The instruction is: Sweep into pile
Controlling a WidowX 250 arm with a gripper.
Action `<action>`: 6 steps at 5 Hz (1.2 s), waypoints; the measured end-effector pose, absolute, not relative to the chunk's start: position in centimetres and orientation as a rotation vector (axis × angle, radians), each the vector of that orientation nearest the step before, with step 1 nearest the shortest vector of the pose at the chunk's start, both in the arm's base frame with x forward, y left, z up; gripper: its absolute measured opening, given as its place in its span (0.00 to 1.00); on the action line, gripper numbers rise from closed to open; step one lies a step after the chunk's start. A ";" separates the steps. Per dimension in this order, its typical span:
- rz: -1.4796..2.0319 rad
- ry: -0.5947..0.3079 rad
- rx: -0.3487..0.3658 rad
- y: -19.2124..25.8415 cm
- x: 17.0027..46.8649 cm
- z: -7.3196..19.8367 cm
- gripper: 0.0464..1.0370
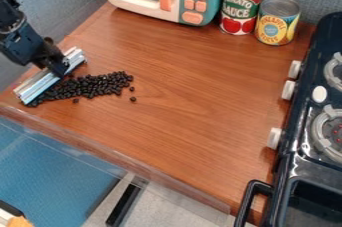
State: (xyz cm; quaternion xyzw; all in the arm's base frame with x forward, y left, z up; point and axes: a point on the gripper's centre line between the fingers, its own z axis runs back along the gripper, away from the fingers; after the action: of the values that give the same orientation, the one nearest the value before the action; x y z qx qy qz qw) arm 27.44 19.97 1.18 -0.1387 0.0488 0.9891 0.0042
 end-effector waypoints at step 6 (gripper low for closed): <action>3.302 0.171 -0.522 18.6 28.2 1.1 0.33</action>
State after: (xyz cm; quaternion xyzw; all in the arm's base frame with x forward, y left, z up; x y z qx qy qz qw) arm 28.20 18.57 1.10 -0.1552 0.0509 0.9812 -0.1026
